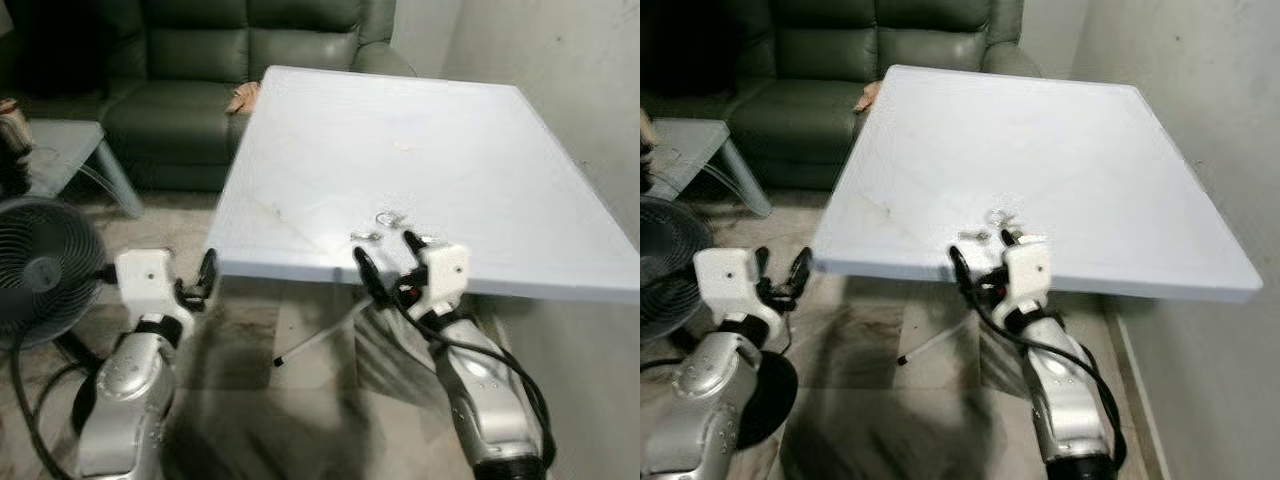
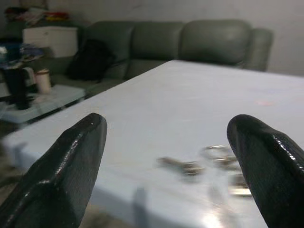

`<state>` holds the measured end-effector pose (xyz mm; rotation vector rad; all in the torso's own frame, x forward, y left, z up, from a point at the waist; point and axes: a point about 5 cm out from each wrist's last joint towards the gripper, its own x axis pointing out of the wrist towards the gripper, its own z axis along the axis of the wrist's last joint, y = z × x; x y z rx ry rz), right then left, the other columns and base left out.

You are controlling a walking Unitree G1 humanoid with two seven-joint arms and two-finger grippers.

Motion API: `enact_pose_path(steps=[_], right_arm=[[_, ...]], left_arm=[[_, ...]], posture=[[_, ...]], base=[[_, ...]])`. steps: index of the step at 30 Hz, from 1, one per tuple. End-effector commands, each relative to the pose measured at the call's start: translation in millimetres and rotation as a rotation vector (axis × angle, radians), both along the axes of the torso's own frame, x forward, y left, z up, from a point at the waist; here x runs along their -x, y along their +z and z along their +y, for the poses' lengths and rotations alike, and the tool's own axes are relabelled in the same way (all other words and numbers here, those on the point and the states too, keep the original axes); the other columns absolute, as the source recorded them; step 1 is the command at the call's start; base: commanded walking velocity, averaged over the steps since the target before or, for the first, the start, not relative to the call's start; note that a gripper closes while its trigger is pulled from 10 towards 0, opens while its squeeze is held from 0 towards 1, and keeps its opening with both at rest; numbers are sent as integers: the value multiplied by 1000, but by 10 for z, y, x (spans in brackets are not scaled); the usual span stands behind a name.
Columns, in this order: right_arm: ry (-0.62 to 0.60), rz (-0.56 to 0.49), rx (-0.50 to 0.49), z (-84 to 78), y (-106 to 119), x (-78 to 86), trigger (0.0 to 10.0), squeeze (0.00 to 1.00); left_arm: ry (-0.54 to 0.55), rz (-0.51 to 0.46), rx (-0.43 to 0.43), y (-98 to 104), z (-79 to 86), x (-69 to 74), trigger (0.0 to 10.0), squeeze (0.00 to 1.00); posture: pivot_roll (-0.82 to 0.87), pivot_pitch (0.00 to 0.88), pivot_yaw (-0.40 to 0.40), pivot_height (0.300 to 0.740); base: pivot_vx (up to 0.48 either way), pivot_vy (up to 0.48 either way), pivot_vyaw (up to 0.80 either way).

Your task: Hang keys on a hook

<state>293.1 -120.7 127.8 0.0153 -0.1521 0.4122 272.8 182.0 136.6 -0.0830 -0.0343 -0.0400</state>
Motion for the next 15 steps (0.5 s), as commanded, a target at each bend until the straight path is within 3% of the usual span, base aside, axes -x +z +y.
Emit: enact_pose_path(steps=[1, 15], right_arm=[[-5, -6, 0, -28, 19, -4, 10000, 0], [3, -8, -1, -12, 22, -2, 10000, 0]], left_arm=[[-22, -1, -9, 12, -46, 10, 10000, 0], [-22, 1, -6, 21, -53, 0, 10000, 0]], posture=[[-80, 0, -17, 740], [-79, 0, -17, 740]], base=[[337, 0, 0], [338, 0, 0]])
